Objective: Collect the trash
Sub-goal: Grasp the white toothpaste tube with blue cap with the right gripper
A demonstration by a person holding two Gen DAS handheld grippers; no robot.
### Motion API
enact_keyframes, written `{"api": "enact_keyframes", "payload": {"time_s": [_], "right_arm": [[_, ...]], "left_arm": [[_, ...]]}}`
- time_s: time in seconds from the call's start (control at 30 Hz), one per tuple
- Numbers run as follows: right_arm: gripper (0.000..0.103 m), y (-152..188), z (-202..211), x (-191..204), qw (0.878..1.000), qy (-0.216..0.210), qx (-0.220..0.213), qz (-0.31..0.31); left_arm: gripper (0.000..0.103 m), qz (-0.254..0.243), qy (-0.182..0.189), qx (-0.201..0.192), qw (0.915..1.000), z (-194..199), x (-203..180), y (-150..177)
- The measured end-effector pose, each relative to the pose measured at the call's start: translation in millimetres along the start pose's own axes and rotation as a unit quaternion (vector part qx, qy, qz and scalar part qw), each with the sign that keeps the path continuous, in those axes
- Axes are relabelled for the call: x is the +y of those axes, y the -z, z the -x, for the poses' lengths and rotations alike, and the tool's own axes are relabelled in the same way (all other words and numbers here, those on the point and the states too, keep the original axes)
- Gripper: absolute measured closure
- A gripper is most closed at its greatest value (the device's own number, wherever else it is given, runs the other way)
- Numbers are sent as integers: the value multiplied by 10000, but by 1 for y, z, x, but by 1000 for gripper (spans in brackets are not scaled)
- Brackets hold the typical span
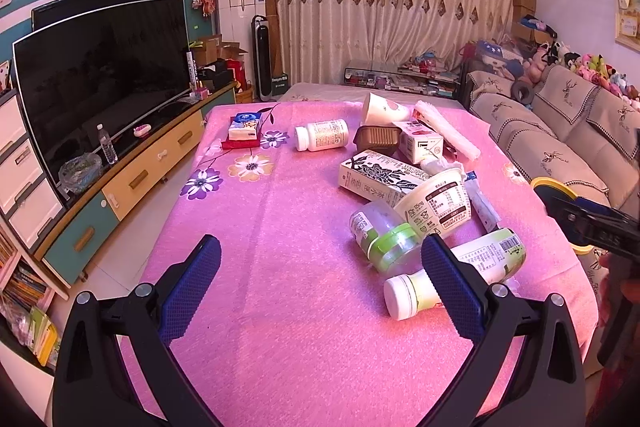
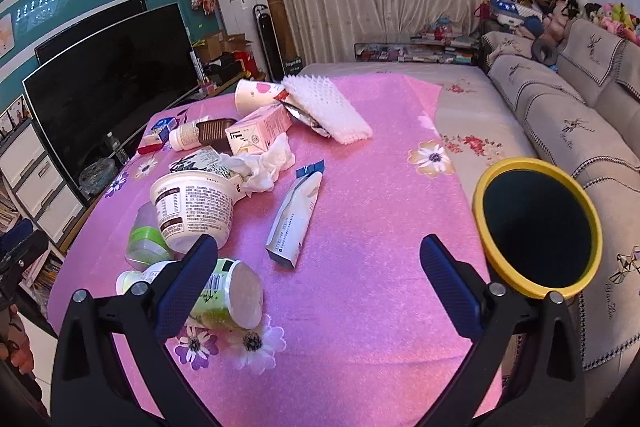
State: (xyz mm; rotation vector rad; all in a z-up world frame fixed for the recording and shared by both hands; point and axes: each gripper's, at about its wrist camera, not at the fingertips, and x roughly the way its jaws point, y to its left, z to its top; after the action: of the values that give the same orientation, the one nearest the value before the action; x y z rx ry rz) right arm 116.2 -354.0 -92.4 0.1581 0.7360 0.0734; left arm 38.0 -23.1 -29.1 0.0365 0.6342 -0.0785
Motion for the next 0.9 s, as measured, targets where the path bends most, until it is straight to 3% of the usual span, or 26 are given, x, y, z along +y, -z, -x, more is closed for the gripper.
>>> {"api": "enact_keyframes", "payload": {"time_s": [0.1,0.37,0.53,0.9], "right_arm": [[24,-13,-34,-1,9991,-173,390,-46],[45,-30,-96,11,9947,-272,975,155],[68,-30,-120,20,9909,-219,1287,330],[80,-26,-110,2,9935,-344,1084,71]], "left_arm": [[4,-10,-11,22,10000,-6,-1,-1],[4,-5,-1,143,9999,-25,1,-4],[4,23,47,229,9997,-38,2,-5],[4,-31,149,217,9996,-49,-4,-8]]}}
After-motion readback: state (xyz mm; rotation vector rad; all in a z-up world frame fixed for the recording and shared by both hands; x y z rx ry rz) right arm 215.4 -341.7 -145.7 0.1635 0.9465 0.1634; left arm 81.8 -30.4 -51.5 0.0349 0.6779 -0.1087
